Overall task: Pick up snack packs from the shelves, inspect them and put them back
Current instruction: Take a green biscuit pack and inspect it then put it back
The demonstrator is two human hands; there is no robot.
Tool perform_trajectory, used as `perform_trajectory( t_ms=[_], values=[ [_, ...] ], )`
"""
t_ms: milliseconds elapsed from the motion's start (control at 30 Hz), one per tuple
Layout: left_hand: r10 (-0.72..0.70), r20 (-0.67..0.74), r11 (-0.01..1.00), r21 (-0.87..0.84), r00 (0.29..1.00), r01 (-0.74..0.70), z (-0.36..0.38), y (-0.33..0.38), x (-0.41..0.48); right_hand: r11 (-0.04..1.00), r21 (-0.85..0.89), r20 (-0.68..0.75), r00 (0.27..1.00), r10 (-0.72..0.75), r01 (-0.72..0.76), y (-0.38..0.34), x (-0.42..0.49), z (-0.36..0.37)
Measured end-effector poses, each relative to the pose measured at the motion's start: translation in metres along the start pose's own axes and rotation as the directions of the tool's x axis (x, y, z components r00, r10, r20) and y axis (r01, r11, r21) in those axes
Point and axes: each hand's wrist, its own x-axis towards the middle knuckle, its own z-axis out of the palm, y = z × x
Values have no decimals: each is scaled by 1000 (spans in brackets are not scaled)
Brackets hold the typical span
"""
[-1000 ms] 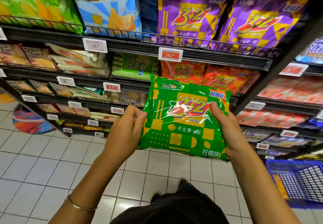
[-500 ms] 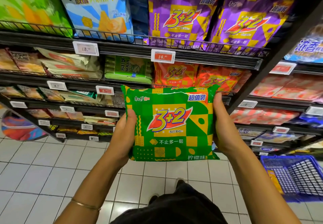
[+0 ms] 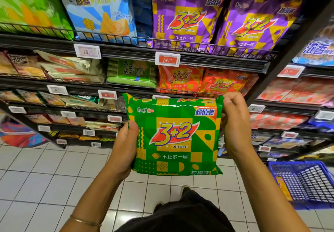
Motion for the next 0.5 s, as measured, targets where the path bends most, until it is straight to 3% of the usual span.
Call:
perform_trajectory(
  t_ms=[300,400,500],
  values=[
    [0,3,1000,20,1000,0,-1,3,1,993,-117,-121,992,-33,19,2,9,-10],
    [-90,-13,993,-81,996,88,-2,4,5,997,71,58,998,20,-24,2,10,-13],
    [-345,119,907,-214,931,363,-5,3,7,969,212,288,955,65,-130,3,7,-15]
  ],
)
